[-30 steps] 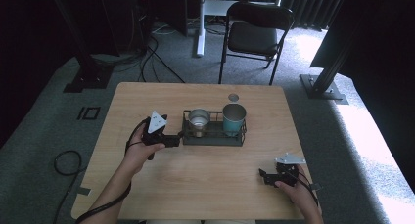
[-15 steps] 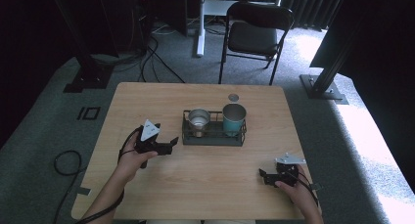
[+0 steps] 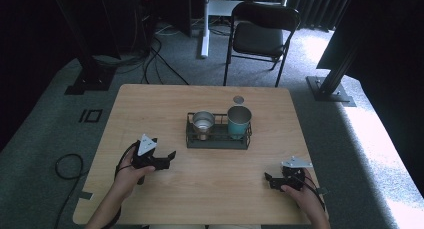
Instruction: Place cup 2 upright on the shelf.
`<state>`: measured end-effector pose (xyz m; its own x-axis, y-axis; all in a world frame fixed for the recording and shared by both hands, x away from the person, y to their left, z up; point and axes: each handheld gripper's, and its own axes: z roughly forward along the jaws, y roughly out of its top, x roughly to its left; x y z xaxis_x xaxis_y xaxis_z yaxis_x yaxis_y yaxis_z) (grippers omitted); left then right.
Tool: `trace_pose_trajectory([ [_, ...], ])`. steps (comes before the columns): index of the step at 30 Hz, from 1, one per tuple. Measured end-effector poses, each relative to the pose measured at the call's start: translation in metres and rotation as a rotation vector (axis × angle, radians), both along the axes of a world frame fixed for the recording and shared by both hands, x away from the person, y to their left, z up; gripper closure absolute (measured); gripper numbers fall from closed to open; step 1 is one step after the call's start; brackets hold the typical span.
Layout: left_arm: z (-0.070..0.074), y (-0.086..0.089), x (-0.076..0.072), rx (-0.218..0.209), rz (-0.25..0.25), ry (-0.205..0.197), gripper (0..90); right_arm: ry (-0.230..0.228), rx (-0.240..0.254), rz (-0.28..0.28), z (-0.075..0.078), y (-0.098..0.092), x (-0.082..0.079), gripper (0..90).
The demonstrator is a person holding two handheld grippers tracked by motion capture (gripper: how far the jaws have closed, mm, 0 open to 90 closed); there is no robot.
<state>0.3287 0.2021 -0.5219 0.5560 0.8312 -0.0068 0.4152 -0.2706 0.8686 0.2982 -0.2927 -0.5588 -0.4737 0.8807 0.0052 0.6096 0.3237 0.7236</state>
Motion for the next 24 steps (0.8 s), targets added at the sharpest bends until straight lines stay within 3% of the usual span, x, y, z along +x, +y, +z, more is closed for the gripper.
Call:
trace_pose_trajectory([
  [15, -0.016, 0.023, -0.025, -0.003, 0.04, 0.037, 10.3, -0.001, 0.0, 0.001, 0.0, 0.0, 0.0, 11.6],
  [20, -0.022, 0.033, -0.027, 0.018, 0.095, 0.051, 10.3, -0.001, 0.0, 0.001, 0.0, 0.0, 0.0, 11.7],
  [24, -0.025, 0.039, -0.029, 0.009, 0.13, 0.065, 10.3, -0.001, 0.0, 0.001, 0.0, 0.0, 0.0, 11.6],
])
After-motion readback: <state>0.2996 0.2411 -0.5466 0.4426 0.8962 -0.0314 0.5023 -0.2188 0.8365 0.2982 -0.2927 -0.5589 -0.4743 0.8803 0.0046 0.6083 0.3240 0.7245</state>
